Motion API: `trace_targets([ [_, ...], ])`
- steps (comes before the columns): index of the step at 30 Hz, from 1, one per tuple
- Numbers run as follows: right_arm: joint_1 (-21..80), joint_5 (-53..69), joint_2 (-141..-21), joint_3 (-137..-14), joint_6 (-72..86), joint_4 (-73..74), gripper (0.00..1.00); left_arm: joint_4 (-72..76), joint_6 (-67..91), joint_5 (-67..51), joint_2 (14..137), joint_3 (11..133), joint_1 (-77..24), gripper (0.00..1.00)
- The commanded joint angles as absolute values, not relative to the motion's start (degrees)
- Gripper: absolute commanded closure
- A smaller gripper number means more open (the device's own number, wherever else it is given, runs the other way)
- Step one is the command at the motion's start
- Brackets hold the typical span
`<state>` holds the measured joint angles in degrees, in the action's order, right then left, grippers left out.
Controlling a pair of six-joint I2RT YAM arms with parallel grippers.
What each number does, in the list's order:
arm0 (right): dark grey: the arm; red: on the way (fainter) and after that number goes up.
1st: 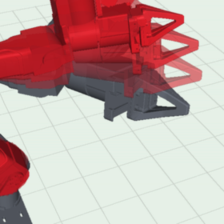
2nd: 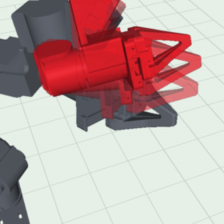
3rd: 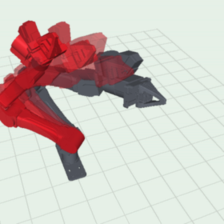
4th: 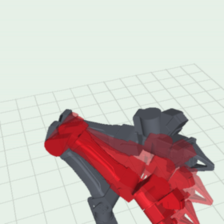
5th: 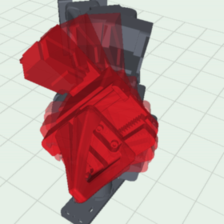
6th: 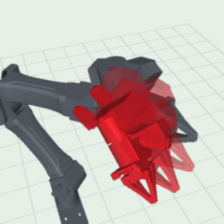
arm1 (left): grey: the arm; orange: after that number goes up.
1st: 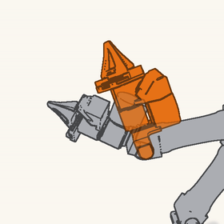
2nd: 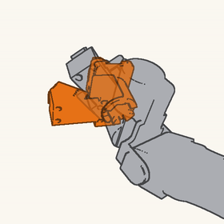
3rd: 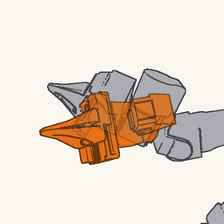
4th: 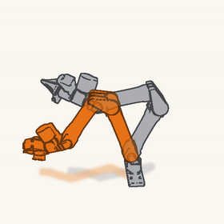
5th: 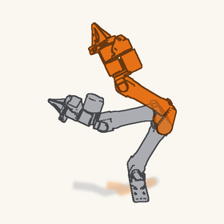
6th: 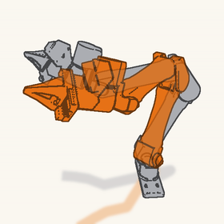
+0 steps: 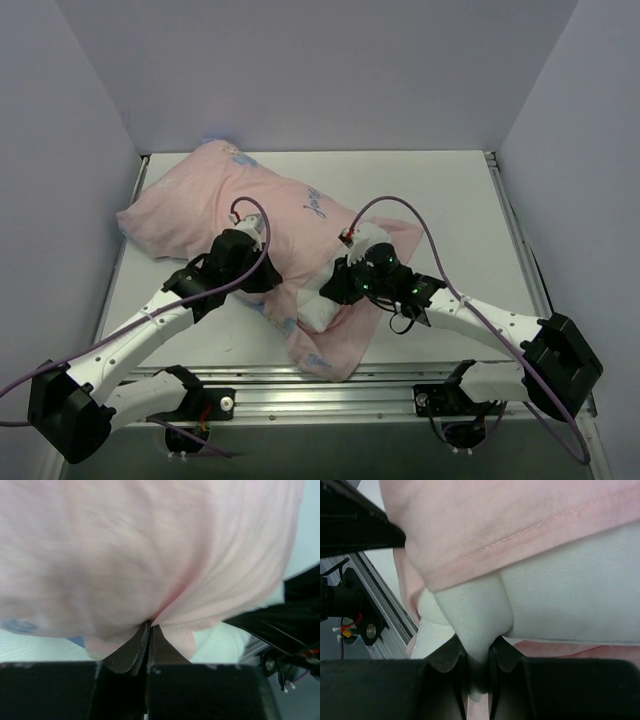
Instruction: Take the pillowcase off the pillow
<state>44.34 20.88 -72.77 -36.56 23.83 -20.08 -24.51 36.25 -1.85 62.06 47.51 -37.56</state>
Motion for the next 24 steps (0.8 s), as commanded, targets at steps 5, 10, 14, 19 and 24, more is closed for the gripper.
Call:
trace_targets([
  [5,44.1,18.6,-60.3,-47.0,20.4,-4.8,1.0,-33.1,33.2,13.3,59.8,52.6,-24.2,0.98],
  [10,43.2,16.6,-54.0,-55.3,18.9,3.7,1.0,-30.9,33.5,20.8,60.4,49.6,-17.5,0.98],
  [14,42.6,17.7,-52.0,-61.1,18.8,6.5,1.0,-26.8,35.4,21.1,62.1,45.5,-14.9,0.98],
  [19,42.5,17.2,-49.8,-63.6,18.2,10.7,1.0,-22.9,39.0,19.6,65.2,44.5,-9.6,0.98],
  [24,42.5,24.1,-49.9,-59.3,16.4,16.7,1.0,-21.3,37.4,14.3,66.7,47.3,-8.6,0.98],
])
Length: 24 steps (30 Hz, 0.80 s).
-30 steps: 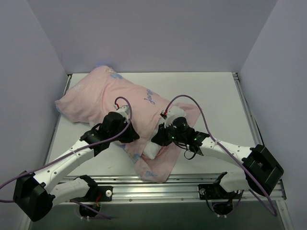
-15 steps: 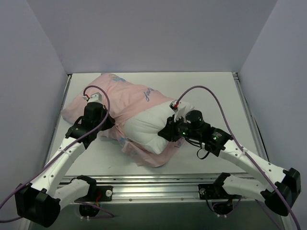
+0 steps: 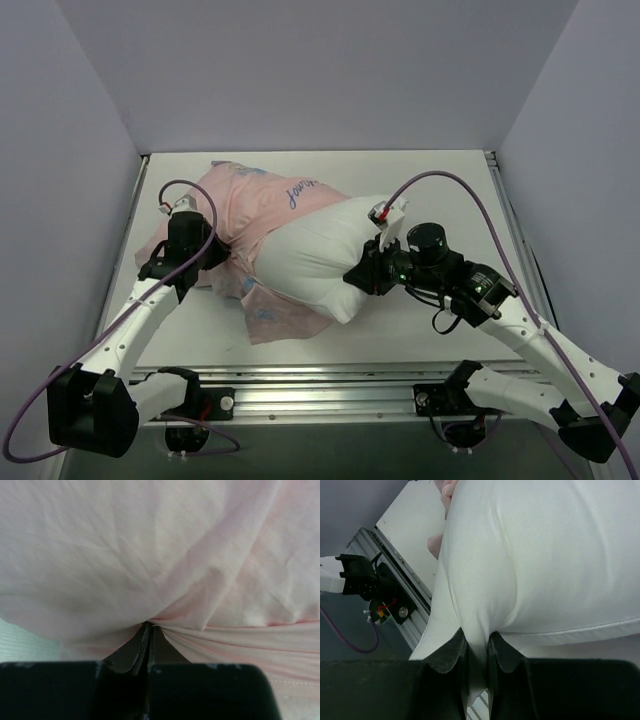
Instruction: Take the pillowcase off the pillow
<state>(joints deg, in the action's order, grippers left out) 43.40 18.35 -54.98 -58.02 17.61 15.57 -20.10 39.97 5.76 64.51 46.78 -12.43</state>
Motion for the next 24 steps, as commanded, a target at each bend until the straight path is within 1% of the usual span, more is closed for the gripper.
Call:
trace_targets([
  [1,42.5,28.0,-50.4,-58.1,16.7,17.0,1.0,-20.9,36.9,12.9,66.5,47.4,-8.5,0.98],
  [4,42.7,30.2,-51.2,-53.0,18.8,16.8,1.0,-20.3,34.7,7.1,65.9,48.2,-8.6,0.95],
  [5,42.7,29.6,-51.2,-52.4,19.5,16.9,0.97,-20.3,34.2,5.1,65.7,48.8,-8.7,0.93],
  [6,42.7,29.4,-51.2,-51.9,19.8,16.5,0.91,-20.1,32.7,2.7,65.0,49.0,-8.8,0.84],
  [7,42.6,29.2,-51.2,-51.6,19.9,16.3,0.82,-20.4,32.1,-2.0,64.5,49.6,-9.0,0.78],
  [8,42.6,28.8,-51.8,-51.9,20.0,16.5,0.62,-21.0,31.5,-3.4,63.8,50.3,-9.8,0.71],
  [9,42.5,28.0,-52.5,-52.5,19.3,17.6,0.53,-22.0,30.2,-4.6,62.1,51.8,-10.5,0.64],
  [10,42.5,27.6,-53.2,-53.8,18.8,18.1,0.46,-22.5,29.4,-6.1,61.1,52.5,-11.4,0.48],
  [11,42.2,27.0,-54.6,-54.4,18.6,18.6,0.38,-23.2,28.7,-6.4,60.1,53.3,-12.2,0.41],
  [12,41.8,24.9,-55.1,-55.0,18.6,19.9,0.36,-24.6,27.1,-6.6,58.6,55.5,-14.1,0.34],
  [13,40.5,24.5,-55.7,-55.5,18.5,20.2,0.33,-25.2,26.4,-6.9,58.2,56.8,-15.1,0.25],
  [14,39.6,24.9,-56.6,-56.5,18.3,20.8,0.27,-26.5,25.8,-6.9,57.9,57.9,-16.1,0.21],
  [16,36.0,27.9,-57.5,-57.7,16.5,21.7,0.21,-27.5,24.1,-6.2,58.3,61.3,-19.7,0.14],
  [17,34.6,29.3,-58.1,-58.6,15.7,21.9,0.16,-28.1,23.6,-4.8,58.7,62.4,-20.9,0.13],
  [19,31.1,29.5,-58.9,-59.8,13.5,23.6,0.12,-28.6,22.6,-4.1,61.3,66.1,-24.3,0.12],
  [21,29.4,27.9,-60.5,-61.9,12.3,25.8,0.1,-28.9,21.7,-3.4,65.3,68.7,-26.9,0.12],
  [24,26.7,25.6,-62.4,-62.4,13.3,25.1,0.06,-28.4,19.7,-1.8,71.2,74.1,-28.8,0.12],
])
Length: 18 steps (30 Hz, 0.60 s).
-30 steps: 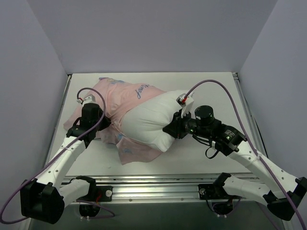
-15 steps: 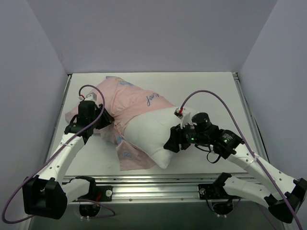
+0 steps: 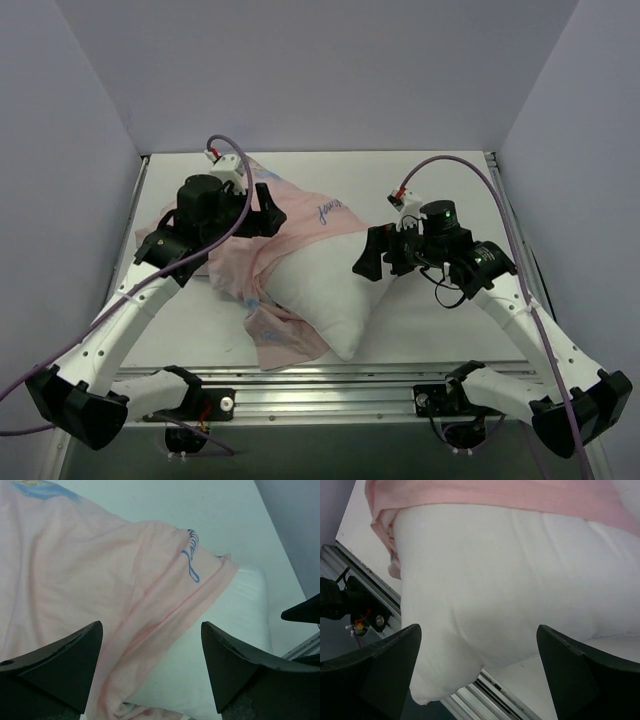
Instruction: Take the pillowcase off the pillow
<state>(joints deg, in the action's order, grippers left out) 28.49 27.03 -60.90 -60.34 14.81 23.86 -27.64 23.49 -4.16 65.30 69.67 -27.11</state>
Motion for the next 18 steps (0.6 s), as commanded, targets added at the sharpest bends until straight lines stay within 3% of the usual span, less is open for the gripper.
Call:
trace_targets([
  [1,26.0,24.7,-63.0,-62.1,13.9,24.5,0.05,-28.4,19.3,-1.1,72.9,75.6,-29.8,0.12],
  [4,24.3,21.2,-67.0,-60.0,17.2,19.9,0.0,-27.7,17.8,-0.5,80.2,81.9,-30.8,0.13],
  [13,26.8,19.8,-76.4,-56.4,19.2,9.1,0.01,-29.9,14.7,0.9,101.6,101.0,-34.4,0.21],
  [18,28.8,19.3,-80.8,-53.8,18.2,5.5,0.17,-34.0,17.0,0.7,110.2,107.0,-34.6,0.26],
])
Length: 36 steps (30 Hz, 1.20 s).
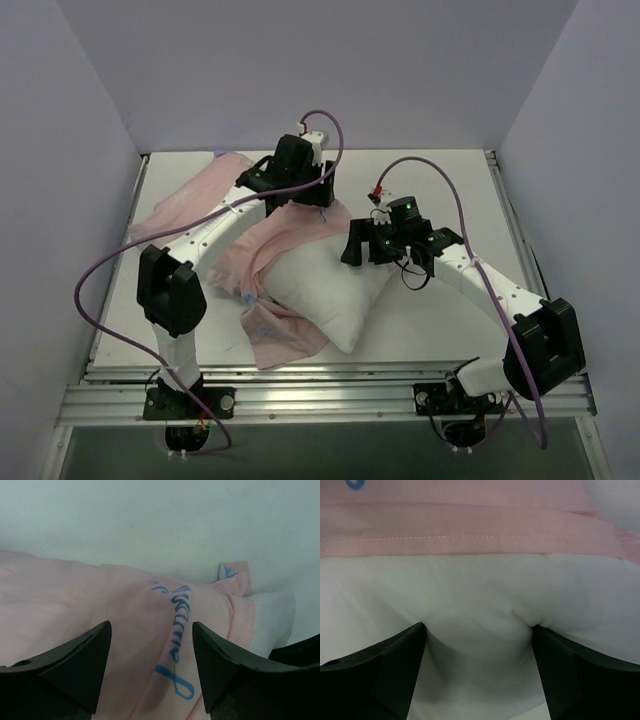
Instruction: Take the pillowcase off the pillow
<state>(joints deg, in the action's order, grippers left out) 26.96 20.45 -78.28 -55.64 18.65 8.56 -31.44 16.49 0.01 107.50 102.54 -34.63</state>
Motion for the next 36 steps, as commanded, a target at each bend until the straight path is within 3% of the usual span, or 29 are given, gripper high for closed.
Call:
trace_targets([
  [1,29.4,18.3,-81.3,-53.8,18.1,5.2,0.23,-33.8,17.0,0.6,110.7,107.2,-34.9,0.27],
  [4,31.1,17.7,-81.9,-54.2,18.1,4.4,0.35,-34.0,17.0,0.6,112.5,107.5,-35.2,0.3],
  [6,31.6,16.4,-82.0,-54.7,18.1,4.2,0.43,-35.2,17.0,1.3,114.0,107.7,-35.3,0.38],
  [7,31.6,16.2,-82.0,-54.8,18.1,4.1,0.54,-35.5,16.8,1.7,114.3,107.8,-35.2,0.42],
  [9,31.7,16.2,-81.7,-55.1,17.7,4.3,0.7,-36.0,15.7,4.4,115.1,107.7,-35.2,0.67],
  [10,31.9,16.1,-81.1,-55.3,17.5,4.6,0.9,-35.9,15.3,5.9,115.3,107.6,-34.9,0.8],
  [11,31.9,15.5,-80.7,-55.5,17.0,5.4,0.99,-35.9,14.8,7.4,115.3,107.7,-34.5,0.91],
  [12,31.9,14.9,-80.1,-55.8,16.8,6.4,1.0,-35.9,14.7,8.7,115.2,107.9,-33.9,0.97],
  [18,31.6,13.0,-67.7,-59.6,15.8,14.8,1.0,-38.1,15.0,18.8,114.8,112.4,-25.1,0.98],
  [28,28.7,5.1,-50.7,-66.6,15.6,28.8,1.0,-43.3,12.0,22.7,118.6,119.7,-14.5,0.98],
  [32,28.7,6.1,-49.3,-64.9,16.4,29.2,1.0,-42.7,12.0,21.2,119.8,120.1,-13.4,0.98],
  [35,28.7,8.1,-50.5,-61.4,17.4,26.6,1.0,-40.0,13.6,13.6,119.8,120.1,-14.6,0.98],
  [36,28.7,8.5,-51.8,-60.4,18.4,25.2,1.0,-39.0,13.9,11.5,119.7,120.5,-15.3,0.93],
])
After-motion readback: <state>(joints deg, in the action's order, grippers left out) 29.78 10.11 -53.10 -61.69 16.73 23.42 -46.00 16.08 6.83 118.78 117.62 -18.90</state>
